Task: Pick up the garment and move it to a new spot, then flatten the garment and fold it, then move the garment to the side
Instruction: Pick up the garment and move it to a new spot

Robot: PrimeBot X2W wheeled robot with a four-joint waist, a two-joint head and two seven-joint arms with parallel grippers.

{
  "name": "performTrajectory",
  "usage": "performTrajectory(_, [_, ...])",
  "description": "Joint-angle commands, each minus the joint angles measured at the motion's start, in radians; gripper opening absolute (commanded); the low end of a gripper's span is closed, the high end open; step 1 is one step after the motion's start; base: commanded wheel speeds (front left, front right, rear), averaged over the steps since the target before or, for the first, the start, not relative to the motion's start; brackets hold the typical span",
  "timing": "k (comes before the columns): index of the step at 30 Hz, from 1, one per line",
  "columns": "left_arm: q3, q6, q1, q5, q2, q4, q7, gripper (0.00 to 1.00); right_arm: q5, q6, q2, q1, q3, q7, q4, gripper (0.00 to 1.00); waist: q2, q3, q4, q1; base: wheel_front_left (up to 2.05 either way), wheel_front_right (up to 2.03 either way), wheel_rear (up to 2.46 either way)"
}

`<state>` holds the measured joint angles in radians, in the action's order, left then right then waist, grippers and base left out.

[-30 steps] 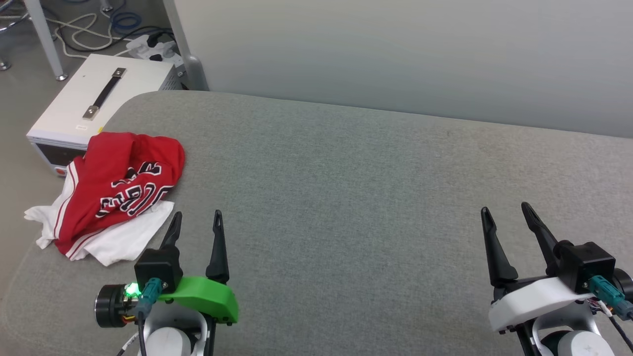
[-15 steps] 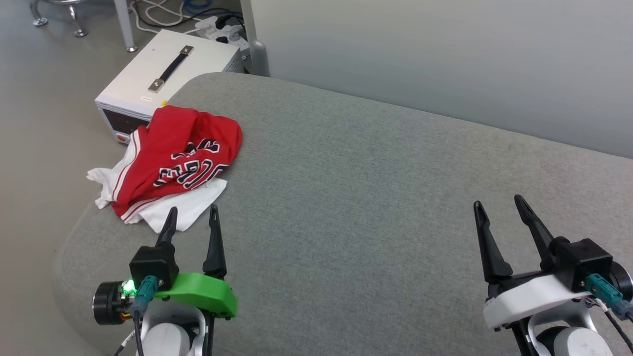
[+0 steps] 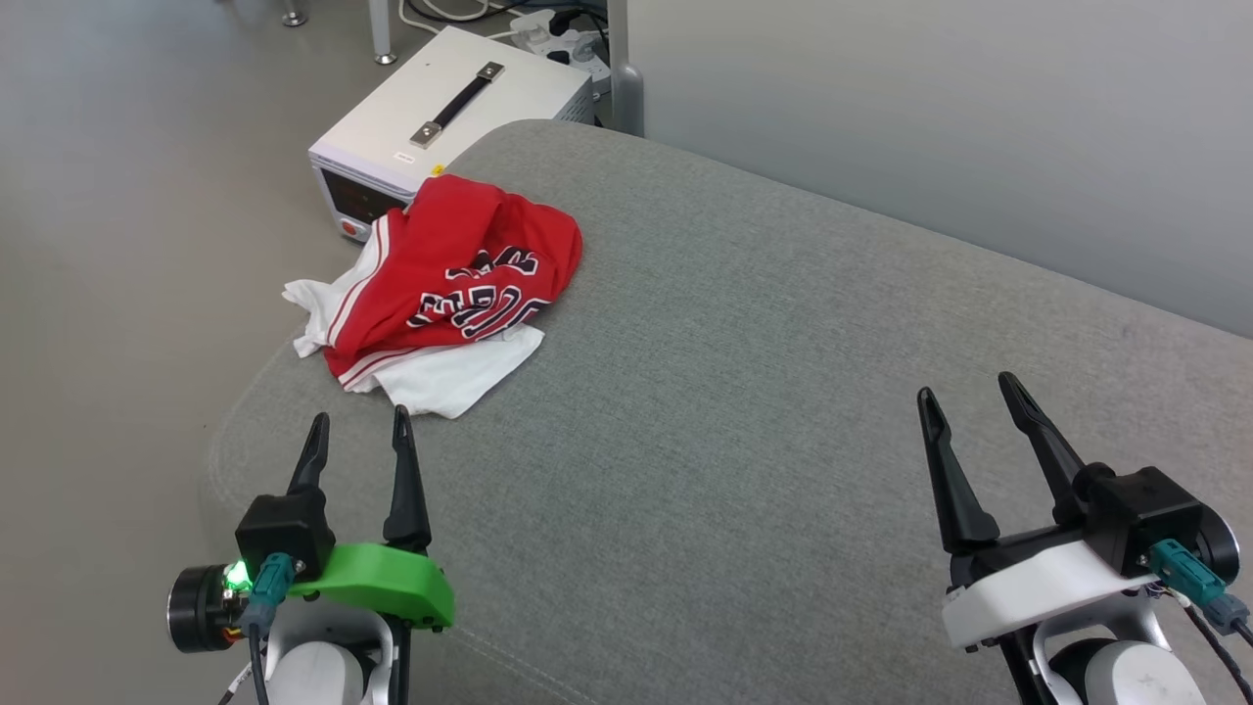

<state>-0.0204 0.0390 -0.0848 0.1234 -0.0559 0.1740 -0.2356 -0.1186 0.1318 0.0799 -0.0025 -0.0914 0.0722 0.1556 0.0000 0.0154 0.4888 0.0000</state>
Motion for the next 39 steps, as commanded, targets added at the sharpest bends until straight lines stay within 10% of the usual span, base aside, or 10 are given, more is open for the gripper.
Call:
performTrajectory(1, [0.004,-0.001,-0.018,0.009,0.005,0.002,-0.010,1.00,-0.009,-0.001,0.007,-0.013,-0.003,0.008,0.008,1.00,0.0000,0.002,0.030,0.0000,0.00,0.00,0.00])
performTrajectory(24, [0.014,-0.001,-0.030,0.018,0.006,0.013,-0.026,1.00,-0.019,-0.001,0.009,-0.018,-0.004,0.016,0.006,1.00,0.0000,0.011,0.085,0.0000,0.00,0.00,0.00])
performTrajectory(39, [0.053,-0.077,-0.336,0.123,-0.039,0.127,0.064,1.00,-0.016,-0.001,0.083,-0.090,-0.001,-0.049,0.099,1.00,0.0000,0.210,-0.018,0.0000,0.00,0.00,0.00])
